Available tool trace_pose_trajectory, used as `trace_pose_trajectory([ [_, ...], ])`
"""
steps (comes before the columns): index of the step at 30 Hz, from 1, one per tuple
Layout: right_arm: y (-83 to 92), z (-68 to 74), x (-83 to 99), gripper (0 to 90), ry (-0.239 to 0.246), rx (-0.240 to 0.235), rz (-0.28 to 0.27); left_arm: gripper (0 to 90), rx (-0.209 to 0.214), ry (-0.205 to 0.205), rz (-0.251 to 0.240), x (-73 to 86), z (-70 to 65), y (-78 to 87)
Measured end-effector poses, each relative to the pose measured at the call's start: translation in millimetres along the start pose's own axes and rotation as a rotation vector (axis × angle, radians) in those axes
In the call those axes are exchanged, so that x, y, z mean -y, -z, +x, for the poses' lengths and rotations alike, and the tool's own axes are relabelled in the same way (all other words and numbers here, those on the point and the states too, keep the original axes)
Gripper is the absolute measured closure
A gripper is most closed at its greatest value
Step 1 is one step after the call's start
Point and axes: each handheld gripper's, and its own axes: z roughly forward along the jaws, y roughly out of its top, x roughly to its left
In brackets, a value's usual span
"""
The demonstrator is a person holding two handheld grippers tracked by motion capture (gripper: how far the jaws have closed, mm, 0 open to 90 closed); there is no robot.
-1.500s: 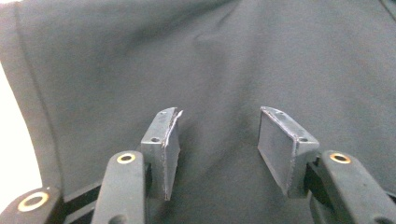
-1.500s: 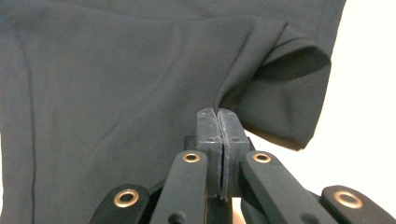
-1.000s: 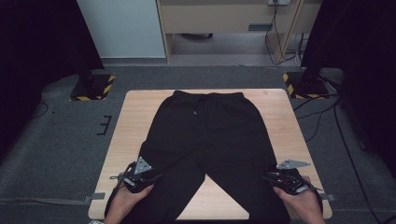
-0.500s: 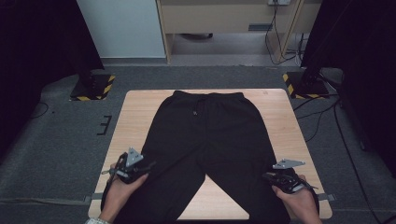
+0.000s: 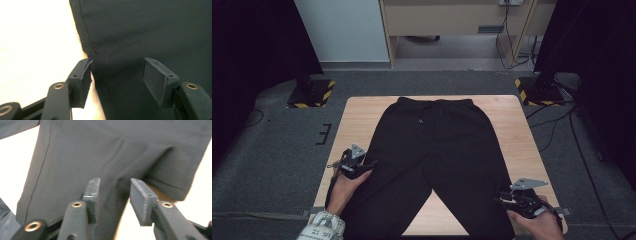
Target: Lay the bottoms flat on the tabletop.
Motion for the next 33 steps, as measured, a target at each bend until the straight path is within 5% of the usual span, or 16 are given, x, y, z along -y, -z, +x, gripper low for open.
trace_pose_trajectory([
  [4,12.1,-11.2,-1.8,59.8,-0.015,0.044,-0.041,41.0,-0.023,-0.046,0.01,14.3,-2.6,29.4],
  [10,10.0,-19.5,2.7,75.3,-0.034,0.079,-0.029,41.2,-0.009,-0.005,0.024,49.5,-5.2,55.9],
  [15,-0.9,-11.0,-2.7,54.2,-0.054,0.044,-0.068,41.5,0.032,-0.013,0.002,49.9,-23.1,75.4],
  [17,-10.8,-9.2,-6.8,55.4,-0.047,0.043,-0.043,41.5,0.057,-0.046,0.005,50.0,-37.2,77.6],
  [20,-21.6,-5.8,-10.1,84.4,-0.012,0.037,-0.012,41.6,0.083,-0.097,0.018,48.8,-53.1,71.0],
  [25,-15.7,11.1,-4.0,88.8,0.004,0.021,0.07,40.5,0.122,-0.111,0.038,45.7,-60.7,58.1],
  [28,-5.7,22.0,3.8,80.2,0.03,0.004,0.093,39.4,0.125,-0.126,0.034,42.9,-64.5,52.8],
  [32,21.0,21.8,-3.1,51.7,0.029,0.026,-0.04,37.4,0.139,-0.122,0.043,41.4,-69.6,44.9],
  [33,21.0,21.8,-3.1,51.7,0.029,0.026,-0.04,37.6,0.139,-0.122,0.043,41.4,-69.6,44.9],
])
